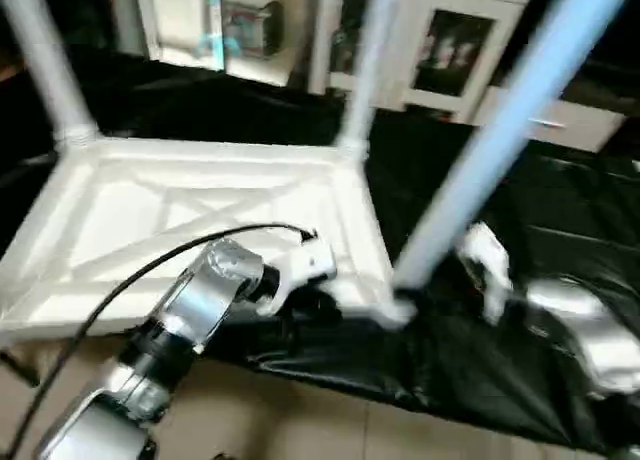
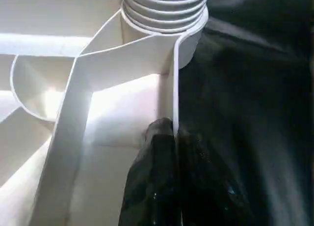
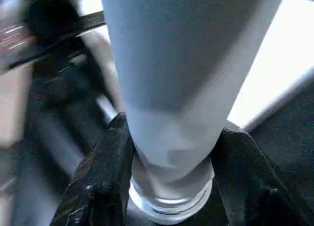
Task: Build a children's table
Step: Rotate leg to tighten
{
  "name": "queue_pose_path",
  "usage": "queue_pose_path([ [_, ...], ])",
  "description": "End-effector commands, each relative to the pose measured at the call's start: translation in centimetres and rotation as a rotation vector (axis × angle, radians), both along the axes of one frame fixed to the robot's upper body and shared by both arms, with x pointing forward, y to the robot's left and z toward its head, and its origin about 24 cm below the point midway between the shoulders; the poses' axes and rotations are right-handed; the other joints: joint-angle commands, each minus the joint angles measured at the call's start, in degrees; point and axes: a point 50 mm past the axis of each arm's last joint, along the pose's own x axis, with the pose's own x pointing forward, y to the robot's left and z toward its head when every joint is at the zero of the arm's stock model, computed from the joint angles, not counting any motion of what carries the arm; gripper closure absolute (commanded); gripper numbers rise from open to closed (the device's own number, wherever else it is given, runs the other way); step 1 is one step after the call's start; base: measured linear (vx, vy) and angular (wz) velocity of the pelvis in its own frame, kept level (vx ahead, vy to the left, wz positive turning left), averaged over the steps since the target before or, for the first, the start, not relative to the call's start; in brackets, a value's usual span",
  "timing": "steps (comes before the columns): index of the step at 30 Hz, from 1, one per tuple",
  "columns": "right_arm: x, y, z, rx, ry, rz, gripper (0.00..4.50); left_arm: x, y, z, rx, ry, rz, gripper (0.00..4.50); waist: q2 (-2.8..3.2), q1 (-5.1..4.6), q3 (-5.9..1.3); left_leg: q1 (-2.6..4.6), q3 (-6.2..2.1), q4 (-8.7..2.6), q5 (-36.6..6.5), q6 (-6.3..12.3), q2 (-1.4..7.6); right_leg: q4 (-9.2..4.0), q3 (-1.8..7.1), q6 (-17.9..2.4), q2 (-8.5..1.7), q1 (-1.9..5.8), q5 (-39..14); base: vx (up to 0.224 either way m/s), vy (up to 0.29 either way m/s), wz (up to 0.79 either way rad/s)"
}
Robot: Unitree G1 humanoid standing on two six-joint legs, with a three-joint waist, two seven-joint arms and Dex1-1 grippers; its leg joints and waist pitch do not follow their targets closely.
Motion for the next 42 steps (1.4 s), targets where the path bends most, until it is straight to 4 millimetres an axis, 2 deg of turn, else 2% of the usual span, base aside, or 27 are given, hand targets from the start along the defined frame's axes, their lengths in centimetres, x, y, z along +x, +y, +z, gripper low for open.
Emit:
queue_pose_path([
  [1, -0.6, -1.7, -4.6, -0.157, 0.184, -0.236, 2.57, 1.2, -1.9, 2.2, -0.114, -0.064, 0.039, 4.5, 0.1, -0.22, -2.48, 0.47, -2.06, -5.31, -21.3, -2.08, 2.57, -5.61, 1.48, -8.2, -3.09, 1.29, -27.8, 0.0, 0.0, 0.0],
  [2, -0.5, -1.6, -4.7, -0.16, 0.184, -0.258, 2.57, 1.4, -2.0, 2.2, -0.116, -0.066, 0.056, 4.5, -0.19, -0.32, -2.52, 0.54, -2.06, -5.24, -21.5, -2.05, 2.55, -5.74, 1.41, -7.9, -3.15, 1.19, -28.6, 0.0, 0.0, 0.0],
  [3, 0.3, -1.2, -5.3, -0.198, 0.163, -0.402, 2.57, 2.2, -2.5, 2.2, -0.115, -0.084, 0.138, 4.5, -0.07, -0.57, -2.55, 0.46, -2.17, -5.23, -21.1, -2.08, 2.46, -5.91, 1.36, -7.2, -3.19, 1.11, -29.9, 0.0, 0.0, 0.0],
  [4, 0.5, -1.2, -5.3, -0.204, 0.161, -0.425, 2.57, 2.3, -2.6, 2.2, -0.114, -0.086, 0.148, 4.5, 0.0, -0.79, -2.43, 0.38, -2.2, -5.26, -21.2, -2.22, 2.35, -6.02, 1.29, -6.8, -3.09, 0.94, -30.6, 0.0, 0.0, 0.0],
  [5, 1.1, -1.1, -5.6, -0.22, 0.155, -0.542, 2.58, 2.9, -2.9, 2.3, -0.111, -0.101, 0.196, 4.5, -0.16, -1.01, -2.65, 0.34, -2.4, -5.23, -21.5, -2.34, 2.34, -6.1, 1.09, -6.2, -3.17, 1.22, -31.5, 0.0, 0.0, 0.0],
  [6, 1.1, -1.1, -5.6, -0.22, 0.155, -0.542, 2.58, 2.9, -2.9, 2.3, -0.111, -0.101, 0.196, 4.5, 0.1, -1.11, -2.66, 0.41, -2.39, -5.3, -21.1, -2.26, 2.34, -6.24, 1.16, -6.2, -3.24, 0.99, -30.9, 0.0, 0.0, 0.0],
  [7, 1.5, -1.0, -5.8, -0.242, 0.144, -0.638, 2.59, 3.4, -3.3, 2.5, -0.111, -0.121, 0.243, 4.5, 0.25, -1.16, -2.76, 0.33, -2.48, -5.37, -20.8, -2.25, 2.39, -6.11, 1.12, -6.4, -3.2, 1.18, -29.8, 0.0, 0.0, 0.0],
  [8, 2.3, -0.4, -5.8, -0.217, 0.14, -0.774, 2.59, 4.2, -4.2, 2.9, -0.131, -0.141, 0.309, 4.5, 0.3, -1.47, -2.73, 0.27, -2.23, -5.39, -20.3, -2.36, 2.21, -6.11, 1.23, -6.9, -2.98, 0.78, -27.9, 0.0, 0.0, 0.0],
  [9, 2.9, 0.8, -5.7, -0.185, 0.145, -0.863, 2.59, 4.9, -5.1, 3.4, -0.146, -0.172, 0.372, 4.5, 0.31, -1.51, -3.03, 0.47, -2.34, -5.36, -20.4, -3.03, 2.2, -5.85, 1.13, -7.3, -2.92, 0.85, -26.5, 0.0, 0.0, 0.0],
  [10, 3.1, 1.3, -5.7, -0.172, 0.15, -0.878, 2.59, 5.1, -5.4, 3.6, -0.147, -0.185, 0.388, 4.5, 0.31, -1.46, -3.14, 0.52, -2.3, -5.36, -19.9, -3.15, 2.21, -5.74, 1.21, -7.7, -2.94, 0.82, -24.9, 0.0, 0.0, 0.0],
  [11, 3.1, 1.3, -5.7, -0.172, 0.15, -0.878, 2.59, 5.1, -5.4, 3.6, -0.147, -0.185, 0.388, 4.5, 0.39, -1.09, -3.52, 0.46, -2.2, -5.31, -17.3, -2.77, 2.36, -5.26, 1.29, -8.8, -2.94, 1.23, -19.1, 0.0, 0.0, 0.0],
  [12, 3.6, 2.4, -5.3, -0.153, 0.133, -0.879, 2.59, 5.4, -5.9, 3.9, -0.154, -0.209, 0.402, 4.5, 0.46, -0.96, -3.45, 0.19, -1.81, -5.27, -14.5, -1.55, 2.33, -4.83, 1.45, -9.9, -2.7, 1.34, -13.1, 0.0, 0.0, 0.0],
  [13, 3.6, 2.4, -5.3, -0.153, 0.133, -0.879, 2.59, 5.4, -5.9, 3.9, -0.154, -0.209, 0.402, 4.5, 0.46, -0.96, -3.45, 0.19, -1.81, -5.27, -14.5, -1.55, 2.33, -4.83, 1.45, -9.9, -2.7, 1.34, -13.1, 0.0, 0.0, 0.0],
  [14, 3.7, 2.7, -5.2, -0.14, 0.132, -0.88, 2.59, 5.4, -6.1, 4.0, -0.154, -0.212, 0.4, 4.5, 0.2, -0.82, -3.47, -0.03, -1.56, -5.11, -13.0, -0.03, 2.18, -4.57, 1.5, -10.8, -2.71, 1.69, -10.9, 0.051, 0.011, 0.02],
  [15, 4.0, 3.4, -4.8, -0.101, 0.132, -0.878, 2.59, 5.4, -6.4, 4.0, -0.152, -0.213, 0.386, 4.5, 0.32, -0.68, -3.62, 0.04, -1.4, -4.9, -11.1, 0.96, 2.15, -4.32, 1.63, -11.5, -2.85, 1.65, -8.9, 0.058, -0.002, 0.02],
  [17, 4.2, 3.8, -4.6, -0.087, 0.122, -0.861, 2.59, 5.3, -6.4, 3.9, -0.148, -0.21, 0.379, 4.5, 0.46, -0.57, -3.62, -0.12, -1.34, -4.81, -9.2, 1.78, 2.15, -4.05, 1.63, -12.2, -2.79, 1.85, -6.5, 0.058, -0.006, 0.01],
  [18, 4.4, 4.4, -4.3, -0.06, 0.106, -0.839, 2.59, 5.3, -6.4, 3.7, -0.143, -0.205, 0.377, 4.5, 0.36, -0.28, -3.85, -0.09, -1.18, -4.51, -5.5, 3.23, 2.2, -3.41, 1.62, -13.5, -2.8, 2.13, -1.4, 0.055, -0.011, -0.01],
  [20, 4.5, 4.6, -4.2, -0.053, 0.105, -0.837, 2.59, 5.4, -6.4, 3.5, -0.138, -0.203, 0.379, 4.5, 0.3, -0.1, -3.81, -0.03, -0.99, -4.42, -3.9, 4.55, 2.11, -3.29, 1.63, -14.6, -2.81, 2.24, 0.2, 0.027, -0.006, 0.0],
  [23, 4.6, 5.0, -3.9, -0.042, 0.086, -0.819, 2.59, 5.4, -6.4, 3.3, -0.134, -0.197, 0.379, 4.5, 0.31, 0.13, -3.52, 0.12, -0.92, -4.65, -6.0, 4.46, 2.24, -3.77, 1.66, -14.6, -2.88, 2.19, -3.4, 0.0, 0.0, 0.0],
  [24, 4.6, 4.9, -3.7, -0.031, 0.079, -0.81, 2.24, 5.4, -6.4, 3.2, -0.134, -0.196, 0.376, 4.5, 0.37, 0.26, -3.39, 0.31, -0.99, -4.83, -8.7, 3.41, 2.39, -4.13, 1.67, -13.8, -2.94, 2.04, -7.0, 0.0, 0.0, 0.0],
  [26, 4.7, 4.8, -3.3, -0.016, 0.065, -0.804, 1.89, 5.4, -6.4, 3.2, -0.134, -0.194, 0.371, 4.5, 0.38, 0.25, -3.31, 0.3, -1.09, -5.05, -10.2, 2.37, 2.46, -4.32, 1.67, -13.0, -2.88, 1.97, -9.1, 0.0, 0.0, 0.0],
  [30, 4.8, 4.7, -2.4, 0.028, 0.038, -0.782, 1.55, 5.4, -6.3, 3.1, -0.132, -0.194, 0.361, 4.5, 0.49, 0.25, -3.28, 0.21, -1.17, -5.18, -10.7, 1.63, 2.47, -4.33, 1.7, -12.4, -2.88, 1.98, -8.9, 0.0, 0.0, 0.0],
  [33, 4.5, 4.4, -1.4, 0.059, 0.003, -0.759, 1.36, 5.4, -6.3, 3.0, -0.13, -0.191, 0.345, 4.5, 0.38, 0.41, -3.29, 0.05, -1.14, -5.14, -9.7, 2.22, 2.4, -4.31, 1.78, -12.1, -2.88, 2.16, -7.8, 0.0, 0.0, 0.0],
  [36, 4.4, 4.3, -1.3, 0.065, 0.002, -0.755, 1.04, 5.4, -6.3, 3.0, -0.13, -0.189, 0.342, 4.5, 0.34, 0.41, -3.42, -0.1, -1.12, -4.96, -8.3, 2.95, 2.43, -4.15, 1.76, -12.9, -3.06, 2.15, -7.0, 0.0, 0.0, 0.0],
  [39, 3.2, 3.6, -0.5, 0.069, -0.035, -0.693, 0.69, 5.3, -6.2, 2.8, -0.128, -0.185, 0.325, 4.5, 0.32, 0.71, -3.32, -0.18, -1.12, -4.9, -6.8, 4.23, 2.61, -3.96, 1.8, -12.9, -3.03, 2.18, -5.3, 0.0, 0.0, 0.0],
  [40, 3.2, 3.6, -0.5, 0.069, -0.035, -0.693, 0.61, 5.3, -6.2, 2.8, -0.128, -0.185, 0.325, 4.5, 0.37, 0.71, -3.31, -0.22, -1.13, -4.91, -6.8, 4.33, 2.55, -4.0, 1.75, -13.0, -3.02, 2.14, -5.6, 0.0, 0.0, 0.0],
  [42, 1.8, 2.8, 0.5, 0.112, -0.051, -0.588, 0.47, 5.0, -5.9, 2.6, -0.129, -0.168, 0.285, 4.5, 0.44, 0.84, -3.15, -0.16, -1.06, -4.9, -7.7, 4.64, 2.56, -4.27, 1.83, -12.7, -2.98, 2.23, -6.9, 0.0, 0.0, 0.0],
])
